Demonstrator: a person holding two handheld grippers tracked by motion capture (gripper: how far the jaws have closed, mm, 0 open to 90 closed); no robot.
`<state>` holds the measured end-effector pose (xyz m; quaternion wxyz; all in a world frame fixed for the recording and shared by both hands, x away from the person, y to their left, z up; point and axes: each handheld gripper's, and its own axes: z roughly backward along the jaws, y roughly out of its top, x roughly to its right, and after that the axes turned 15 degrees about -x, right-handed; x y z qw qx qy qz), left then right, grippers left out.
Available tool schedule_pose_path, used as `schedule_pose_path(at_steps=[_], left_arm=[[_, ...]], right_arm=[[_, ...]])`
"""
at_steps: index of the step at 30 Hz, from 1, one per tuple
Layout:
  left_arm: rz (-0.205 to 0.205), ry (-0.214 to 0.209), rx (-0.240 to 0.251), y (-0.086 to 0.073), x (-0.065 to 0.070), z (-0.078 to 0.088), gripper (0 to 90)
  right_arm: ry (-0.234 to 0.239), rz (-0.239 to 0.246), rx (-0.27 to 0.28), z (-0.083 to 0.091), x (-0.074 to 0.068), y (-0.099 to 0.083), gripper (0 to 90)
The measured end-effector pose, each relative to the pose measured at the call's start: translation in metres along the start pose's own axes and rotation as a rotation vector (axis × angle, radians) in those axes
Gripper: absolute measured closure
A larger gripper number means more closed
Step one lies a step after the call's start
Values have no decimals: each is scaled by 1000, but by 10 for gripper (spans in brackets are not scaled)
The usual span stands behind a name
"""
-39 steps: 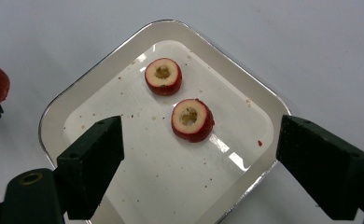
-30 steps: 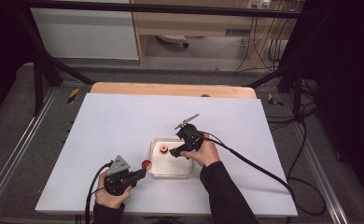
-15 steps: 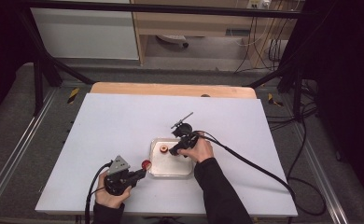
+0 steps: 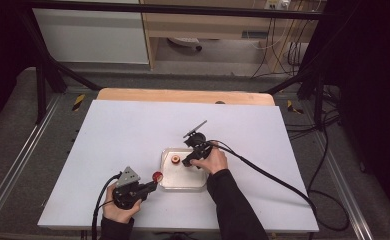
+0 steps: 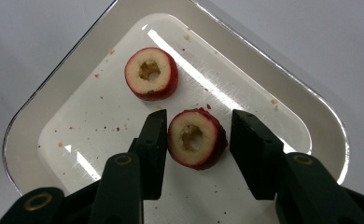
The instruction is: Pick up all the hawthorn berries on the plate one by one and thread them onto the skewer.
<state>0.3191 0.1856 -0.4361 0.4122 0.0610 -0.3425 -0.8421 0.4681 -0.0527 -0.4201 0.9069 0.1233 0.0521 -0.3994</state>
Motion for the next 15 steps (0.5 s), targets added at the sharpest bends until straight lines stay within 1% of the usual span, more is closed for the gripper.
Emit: schedule_pose_path(at_steps=[2,4,9,15], left_arm=[[2,0,0,0,0,0,883],[0,1,-1,0,0,0,883],[-5,1,-3,0,1,-1,883],[-5,6,0,1,2,-1,883]], right_arm=[[5,0,1,0,0,0,596],[6,3,0,-1,0,0,599],[8,-22,-2,0,0,-1,604],[31,-27,33,12,-2,-5,605]])
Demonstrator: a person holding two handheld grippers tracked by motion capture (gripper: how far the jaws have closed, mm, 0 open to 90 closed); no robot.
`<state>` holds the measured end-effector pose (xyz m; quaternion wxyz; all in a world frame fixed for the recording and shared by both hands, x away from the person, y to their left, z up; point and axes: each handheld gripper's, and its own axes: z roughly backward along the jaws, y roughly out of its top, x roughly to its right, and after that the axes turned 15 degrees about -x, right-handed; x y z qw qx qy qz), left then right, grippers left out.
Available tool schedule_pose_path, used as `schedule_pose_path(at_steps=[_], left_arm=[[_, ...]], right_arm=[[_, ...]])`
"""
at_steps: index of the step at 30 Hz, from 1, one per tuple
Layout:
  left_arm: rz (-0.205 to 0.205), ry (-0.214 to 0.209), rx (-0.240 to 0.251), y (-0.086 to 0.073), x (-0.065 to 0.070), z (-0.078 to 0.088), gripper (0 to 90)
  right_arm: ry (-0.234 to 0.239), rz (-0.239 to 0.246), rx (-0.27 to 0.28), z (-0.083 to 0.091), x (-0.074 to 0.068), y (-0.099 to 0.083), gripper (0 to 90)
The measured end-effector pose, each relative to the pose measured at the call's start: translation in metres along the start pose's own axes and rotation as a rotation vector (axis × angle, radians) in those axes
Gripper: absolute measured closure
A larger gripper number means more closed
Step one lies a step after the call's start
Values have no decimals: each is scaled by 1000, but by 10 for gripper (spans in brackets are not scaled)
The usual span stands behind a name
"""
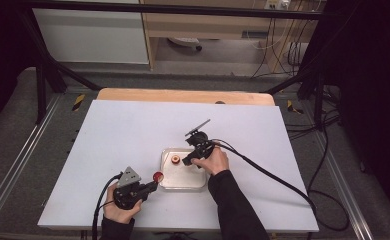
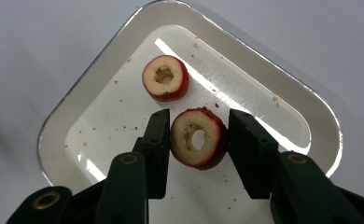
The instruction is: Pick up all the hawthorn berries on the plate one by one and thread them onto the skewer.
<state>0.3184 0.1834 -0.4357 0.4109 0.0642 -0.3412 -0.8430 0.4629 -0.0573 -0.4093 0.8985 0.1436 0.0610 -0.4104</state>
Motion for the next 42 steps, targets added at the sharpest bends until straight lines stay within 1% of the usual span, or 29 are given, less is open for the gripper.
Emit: schedule_pose_path(at_steps=[2,4,8,11,14,17,19,22,25,28,29,33,36,38,42], left_arm=[[-3,-2,0,0,1,0,883],[-6,-2,0,1,2,0,883],[-9,-3,1,1,4,-1,883],[-14,-3,2,2,6,-1,883],[-18,-5,2,4,9,-2,883],[-17,-7,8,5,11,-3,883],[-27,-16,14,6,12,-4,883],[-30,-19,16,7,15,-5,883],[-41,-9,14,8,18,-7,883],[-34,-5,8,8,21,-8,883],[-27,-11,9,8,23,-9,883],[-24,-13,17,10,28,-9,883],[-14,-18,20,11,31,-10,883],[-16,-20,24,12,34,-11,883],[-17,-28,17,14,40,-15,883]], right_arm=[[10,-7,18,5,-2,-2,605],[12,6,34,10,-4,-6,605],[56,4,96,19,-6,-14,606],[82,-5,132,24,-4,-22,606],[110,-18,187,29,-1,-31,606],[140,-28,263,34,2,-40,607],[160,-43,307,36,3,-47,607],[186,-61,379,38,6,-57,607],[215,-78,462,39,8,-66,607],[239,-95,538,38,8,-74,607],[250,-102,563,38,8,-77,607],[284,-126,665,36,7,-85,606],[293,-148,729,34,8,-89,606],[301,-156,769,32,8,-91,607],[308,-155,829,29,6,-93,607]])
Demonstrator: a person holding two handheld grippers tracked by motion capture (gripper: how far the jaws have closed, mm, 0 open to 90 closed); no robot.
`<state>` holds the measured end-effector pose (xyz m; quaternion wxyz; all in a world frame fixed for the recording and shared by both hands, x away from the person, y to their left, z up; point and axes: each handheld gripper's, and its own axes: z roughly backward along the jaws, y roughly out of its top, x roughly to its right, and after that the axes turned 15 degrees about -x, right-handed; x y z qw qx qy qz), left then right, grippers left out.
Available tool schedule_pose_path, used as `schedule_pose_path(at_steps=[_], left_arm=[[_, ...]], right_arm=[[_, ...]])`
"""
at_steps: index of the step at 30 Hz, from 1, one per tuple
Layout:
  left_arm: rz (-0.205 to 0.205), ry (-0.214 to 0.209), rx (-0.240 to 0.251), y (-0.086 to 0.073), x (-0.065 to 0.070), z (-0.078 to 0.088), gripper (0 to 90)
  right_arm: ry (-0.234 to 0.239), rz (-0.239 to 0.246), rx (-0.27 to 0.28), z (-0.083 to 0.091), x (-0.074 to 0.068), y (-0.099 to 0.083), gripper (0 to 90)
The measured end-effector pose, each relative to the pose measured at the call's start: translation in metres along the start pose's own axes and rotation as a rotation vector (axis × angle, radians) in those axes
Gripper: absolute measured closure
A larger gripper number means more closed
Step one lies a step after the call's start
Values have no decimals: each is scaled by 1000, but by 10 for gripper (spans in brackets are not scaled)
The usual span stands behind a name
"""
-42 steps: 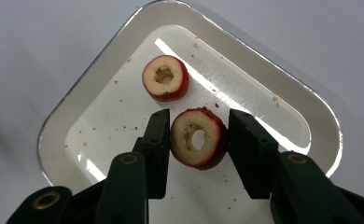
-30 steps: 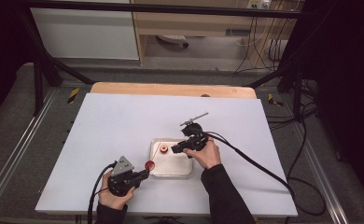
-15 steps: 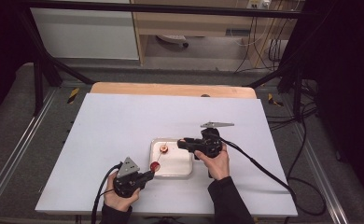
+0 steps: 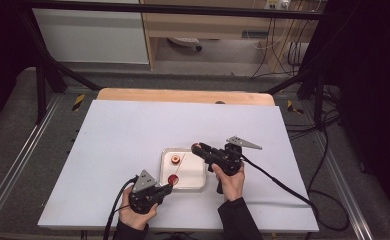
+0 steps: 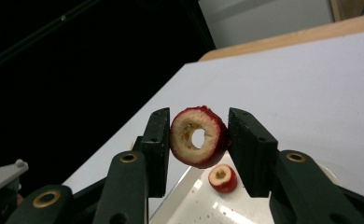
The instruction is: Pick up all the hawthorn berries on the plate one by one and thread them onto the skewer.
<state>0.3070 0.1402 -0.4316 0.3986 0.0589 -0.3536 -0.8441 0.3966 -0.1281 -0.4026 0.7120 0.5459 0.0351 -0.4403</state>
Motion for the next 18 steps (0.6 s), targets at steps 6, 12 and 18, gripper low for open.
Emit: schedule_pose_path(at_steps=[6,12,18], left_arm=[[17,-3,1,2,7,-4,883],[44,-28,4,3,12,-9,883],[63,-47,17,6,16,-12,884]], right_arm=[[18,6,79,-1,-5,-4,607],[24,27,148,-1,-7,-5,607],[21,41,157,-3,-8,-7,607]])
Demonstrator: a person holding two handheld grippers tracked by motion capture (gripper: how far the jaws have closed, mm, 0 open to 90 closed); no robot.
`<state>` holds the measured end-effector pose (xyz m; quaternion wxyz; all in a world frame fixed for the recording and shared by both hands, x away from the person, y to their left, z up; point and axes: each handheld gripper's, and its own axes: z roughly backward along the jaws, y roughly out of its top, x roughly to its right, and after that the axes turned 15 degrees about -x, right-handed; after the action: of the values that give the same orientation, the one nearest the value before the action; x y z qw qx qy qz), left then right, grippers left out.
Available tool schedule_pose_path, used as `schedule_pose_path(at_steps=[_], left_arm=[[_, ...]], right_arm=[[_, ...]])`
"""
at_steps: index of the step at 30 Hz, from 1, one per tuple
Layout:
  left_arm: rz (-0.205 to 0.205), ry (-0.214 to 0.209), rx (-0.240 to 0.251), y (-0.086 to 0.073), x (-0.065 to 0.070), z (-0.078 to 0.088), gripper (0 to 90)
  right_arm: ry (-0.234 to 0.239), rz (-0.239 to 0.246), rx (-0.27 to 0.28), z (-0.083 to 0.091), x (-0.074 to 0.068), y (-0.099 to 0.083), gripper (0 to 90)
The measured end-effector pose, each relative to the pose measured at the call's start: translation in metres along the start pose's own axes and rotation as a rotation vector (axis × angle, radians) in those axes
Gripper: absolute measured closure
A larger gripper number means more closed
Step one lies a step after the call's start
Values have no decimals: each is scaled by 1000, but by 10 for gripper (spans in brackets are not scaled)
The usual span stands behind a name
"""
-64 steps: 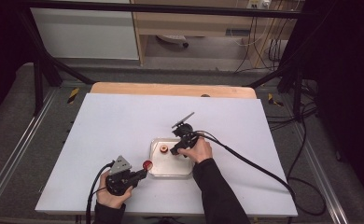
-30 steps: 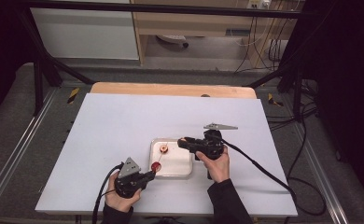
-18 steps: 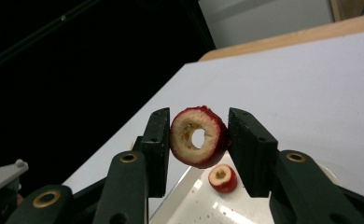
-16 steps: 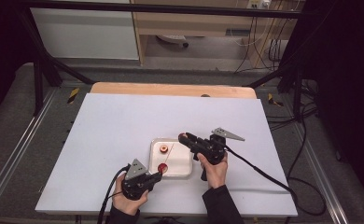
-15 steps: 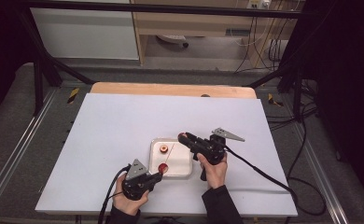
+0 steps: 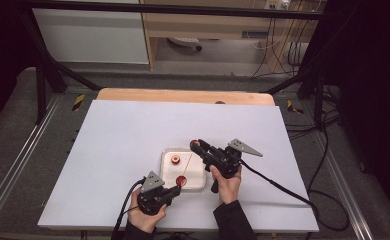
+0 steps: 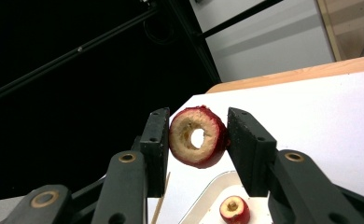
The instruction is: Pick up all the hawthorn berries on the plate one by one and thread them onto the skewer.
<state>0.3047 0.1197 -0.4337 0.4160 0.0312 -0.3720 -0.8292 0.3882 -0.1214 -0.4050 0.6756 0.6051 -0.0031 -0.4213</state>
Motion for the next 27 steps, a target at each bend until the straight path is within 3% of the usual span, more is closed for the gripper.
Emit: schedule_pose_path(at_steps=[8,27], left_arm=[[27,-20,8,1,1,-2,884],[42,-27,19,1,0,-1,884]], right_arm=[[6,17,17,-2,-1,-4,607],[32,11,15,-2,-3,-6,607]])
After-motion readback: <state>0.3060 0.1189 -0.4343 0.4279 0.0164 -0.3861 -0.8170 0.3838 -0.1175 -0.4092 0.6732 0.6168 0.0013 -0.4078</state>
